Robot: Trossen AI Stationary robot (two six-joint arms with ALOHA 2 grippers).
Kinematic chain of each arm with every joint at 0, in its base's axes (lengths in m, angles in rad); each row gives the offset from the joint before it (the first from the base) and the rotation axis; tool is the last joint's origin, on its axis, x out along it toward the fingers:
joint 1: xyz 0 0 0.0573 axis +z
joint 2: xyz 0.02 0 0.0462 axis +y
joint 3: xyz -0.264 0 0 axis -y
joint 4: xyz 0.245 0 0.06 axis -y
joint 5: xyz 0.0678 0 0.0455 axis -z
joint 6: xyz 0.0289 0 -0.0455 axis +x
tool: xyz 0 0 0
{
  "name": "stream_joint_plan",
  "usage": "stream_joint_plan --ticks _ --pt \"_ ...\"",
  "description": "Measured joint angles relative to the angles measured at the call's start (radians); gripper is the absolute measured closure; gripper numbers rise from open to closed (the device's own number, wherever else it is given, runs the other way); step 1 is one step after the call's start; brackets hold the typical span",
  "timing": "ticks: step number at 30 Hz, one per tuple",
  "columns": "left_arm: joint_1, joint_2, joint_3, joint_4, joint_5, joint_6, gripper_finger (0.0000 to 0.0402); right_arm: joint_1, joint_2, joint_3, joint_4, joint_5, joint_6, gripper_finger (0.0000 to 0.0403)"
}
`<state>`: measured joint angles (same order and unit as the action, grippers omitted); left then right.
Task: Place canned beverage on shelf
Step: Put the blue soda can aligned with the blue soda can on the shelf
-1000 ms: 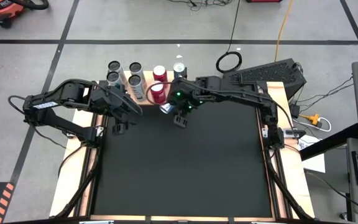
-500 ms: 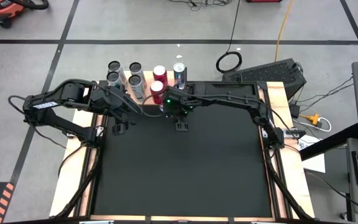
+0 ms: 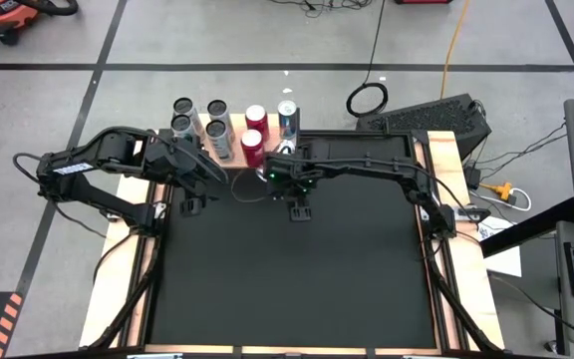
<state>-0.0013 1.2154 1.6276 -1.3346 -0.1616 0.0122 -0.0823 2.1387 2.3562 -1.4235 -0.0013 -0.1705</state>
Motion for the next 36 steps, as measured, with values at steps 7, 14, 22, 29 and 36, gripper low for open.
stream_joint_plan --ticks 7,14,22,29,36 --pt "0.000 0.000 0.000 0.110 0.001 -0.030 0.0011 0.025 0.000 0.000 -0.107 0.000 0.053 0.0138" --pt "0.000 0.000 0.000 0.222 0.003 -0.066 0.0011 0.045 0.000 0.000 -0.140 0.000 0.085 0.0138" --pt "0.000 0.000 0.000 0.224 0.003 -0.092 0.0011 0.078 -0.027 0.000 -0.147 0.005 0.141 0.0138" --pt "0.000 0.010 0.000 0.256 0.004 -0.137 0.0011 0.126 -0.101 0.000 -0.147 0.160 0.279 0.0138" --pt "0.000 0.024 0.000 0.244 0.004 -0.232 0.0011 0.192 -0.169 0.000 -0.148 0.256 0.385 0.0138"
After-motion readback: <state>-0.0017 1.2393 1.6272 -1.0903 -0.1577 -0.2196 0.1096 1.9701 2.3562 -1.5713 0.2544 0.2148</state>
